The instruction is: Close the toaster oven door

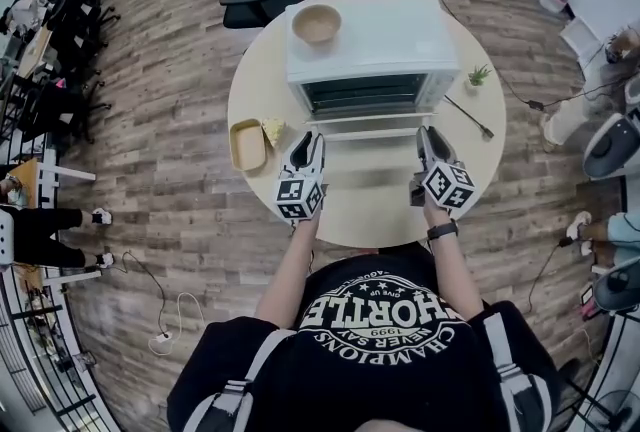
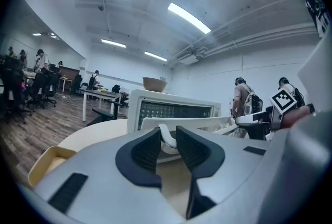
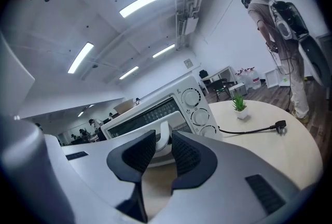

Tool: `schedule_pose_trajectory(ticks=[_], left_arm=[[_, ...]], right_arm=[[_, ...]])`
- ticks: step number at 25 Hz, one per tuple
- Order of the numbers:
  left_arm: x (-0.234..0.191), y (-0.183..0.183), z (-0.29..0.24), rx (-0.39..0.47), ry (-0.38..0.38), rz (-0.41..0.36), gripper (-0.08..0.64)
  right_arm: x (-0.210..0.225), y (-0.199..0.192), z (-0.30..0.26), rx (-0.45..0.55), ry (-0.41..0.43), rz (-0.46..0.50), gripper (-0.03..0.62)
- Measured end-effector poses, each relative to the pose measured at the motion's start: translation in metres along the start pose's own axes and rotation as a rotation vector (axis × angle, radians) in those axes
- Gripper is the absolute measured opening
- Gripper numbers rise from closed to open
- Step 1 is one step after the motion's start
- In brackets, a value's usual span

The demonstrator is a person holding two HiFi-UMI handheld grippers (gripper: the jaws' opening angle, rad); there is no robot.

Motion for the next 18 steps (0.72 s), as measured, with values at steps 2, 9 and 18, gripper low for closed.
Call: schedule_pose_trajectory(ticks=[2, 9, 18], left_arm=[[0.000, 0.002, -0.001, 0.019, 0.005, -0.004, 0.101], [0.001, 0.005, -0.008, 0.066, 0.015, -0.026, 0.101], [0.001, 0.015, -0.018, 0.099, 0.027, -0.065, 0.103]], right_arm=[[0.000, 0.002, -0.001, 0.015, 0.010, 0.014, 0.107], [0.002, 0.005, -0.008, 0.053, 0.030, 0.073, 0.107], [0.002, 0.015, -0.018, 0.068, 0.044, 0.138, 0.107]])
Point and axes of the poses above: the fingertips, and each gripper's own axes: z backward along the fingers, x to its right, y out of its top, the point moved 8 cm from there along z, backward along the fingers, and after that the axes turned 13 degrees about y, right-handed, at the moved point
